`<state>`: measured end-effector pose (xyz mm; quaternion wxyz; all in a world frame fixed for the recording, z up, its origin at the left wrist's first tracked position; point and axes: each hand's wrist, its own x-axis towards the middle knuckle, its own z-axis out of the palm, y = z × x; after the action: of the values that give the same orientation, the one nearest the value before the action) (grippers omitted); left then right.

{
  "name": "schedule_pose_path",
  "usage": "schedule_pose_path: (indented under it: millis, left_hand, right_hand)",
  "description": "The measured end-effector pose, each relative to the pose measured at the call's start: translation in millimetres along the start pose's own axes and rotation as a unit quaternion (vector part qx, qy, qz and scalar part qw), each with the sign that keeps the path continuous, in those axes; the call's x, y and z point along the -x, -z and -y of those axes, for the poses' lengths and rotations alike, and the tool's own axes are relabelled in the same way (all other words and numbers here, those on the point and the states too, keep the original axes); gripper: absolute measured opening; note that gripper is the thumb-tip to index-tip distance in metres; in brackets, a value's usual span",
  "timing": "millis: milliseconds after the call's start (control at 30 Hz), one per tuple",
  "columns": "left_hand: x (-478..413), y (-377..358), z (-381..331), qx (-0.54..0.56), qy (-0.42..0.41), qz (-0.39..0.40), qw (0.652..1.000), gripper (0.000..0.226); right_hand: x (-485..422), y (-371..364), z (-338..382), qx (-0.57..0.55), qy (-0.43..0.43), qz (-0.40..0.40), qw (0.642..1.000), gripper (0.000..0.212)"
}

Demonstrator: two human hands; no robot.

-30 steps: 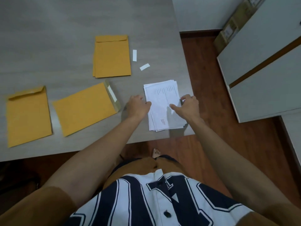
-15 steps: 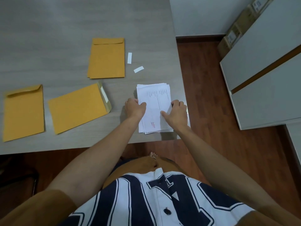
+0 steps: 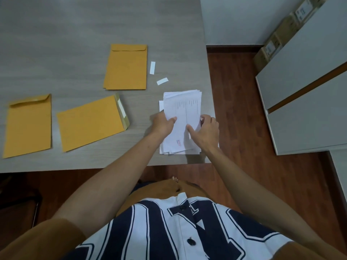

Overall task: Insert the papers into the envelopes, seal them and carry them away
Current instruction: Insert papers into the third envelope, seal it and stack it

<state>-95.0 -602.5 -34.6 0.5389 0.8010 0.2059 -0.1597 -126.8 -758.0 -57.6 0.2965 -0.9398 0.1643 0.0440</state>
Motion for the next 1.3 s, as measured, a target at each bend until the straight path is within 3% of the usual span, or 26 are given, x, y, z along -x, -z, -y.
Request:
schedule_pose_path:
  millis: [133, 233, 300, 433, 500, 567, 633, 733, 833, 1000, 1167, 1300]
  left_hand:
    - [-11.8, 26.4, -6.7, 0.124, 0.031, -0.024, 0.991, 0.026]
    - [-22.5, 59.7, -3.9, 0.232, 0.025, -0.027, 0.972, 0.025]
    - [-28.9, 85.8, 2.2, 0.296, 0.017, -0.024, 0.955, 0.029]
    - [-35.5, 133.6, 13.3, 0.424, 0.019, -0.011, 0.905, 0.041]
    - [-34.8, 155.7, 17.9, 0.443, 0.010, 0.011, 0.896, 0.039]
    - [-34.2, 174.5, 23.2, 0.454, 0.006, 0.021, 0.891, 0.038]
    - [-35.8, 205.3, 27.9, 0.458, 0.016, 0.002, 0.889, 0.040]
    - [-45.2, 258.4, 39.8, 0.441, 0.020, -0.031, 0.897, 0.039]
    - [-52.6, 311.9, 53.0, 0.324, -0.004, -0.058, 0.944, 0.038]
    - [-63.2, 358.6, 63.2, 0.129, -0.082, -0.031, 0.988, 0.027]
    - [-73.5, 371.4, 84.0, 0.095, -0.067, -0.028, 0.993, 0.037]
    - [-74.2, 367.3, 115.3, 0.076, -0.009, -0.025, 0.997, 0.040]
  right_hand:
    - [-4.4, 7.0, 20.5, -0.136, -0.026, 0.015, 0.990, 0.069]
    - [-12.6, 11.9, 46.6, -0.230, -0.058, 0.036, 0.971, 0.058]
    - [-17.4, 11.5, 66.4, -0.335, -0.106, 0.078, 0.933, 0.052]
    - [-12.3, -6.2, 114.2, -0.521, -0.143, 0.238, 0.807, 0.052]
    - [-4.7, -21.4, 144.2, -0.571, -0.142, 0.254, 0.767, 0.053]
    - [-0.3, -33.8, 168.6, -0.597, -0.142, 0.250, 0.749, 0.047]
    - [2.0, -48.1, 191.8, -0.581, -0.132, 0.242, 0.766, 0.041]
    - [2.3, -60.5, 217.6, -0.499, -0.098, 0.202, 0.837, 0.034]
    - [3.8, -69.2, 241.0, -0.433, -0.044, 0.171, 0.884, 0.025]
    - [12.6, -84.8, 274.8, -0.360, 0.022, 0.156, 0.920, 0.020]
    - [24.4, -108.4, 289.6, -0.293, 0.029, 0.155, 0.943, 0.009]
    - [36.3, -134.0, 280.0, -0.217, 0.018, 0.156, 0.963, 0.026]
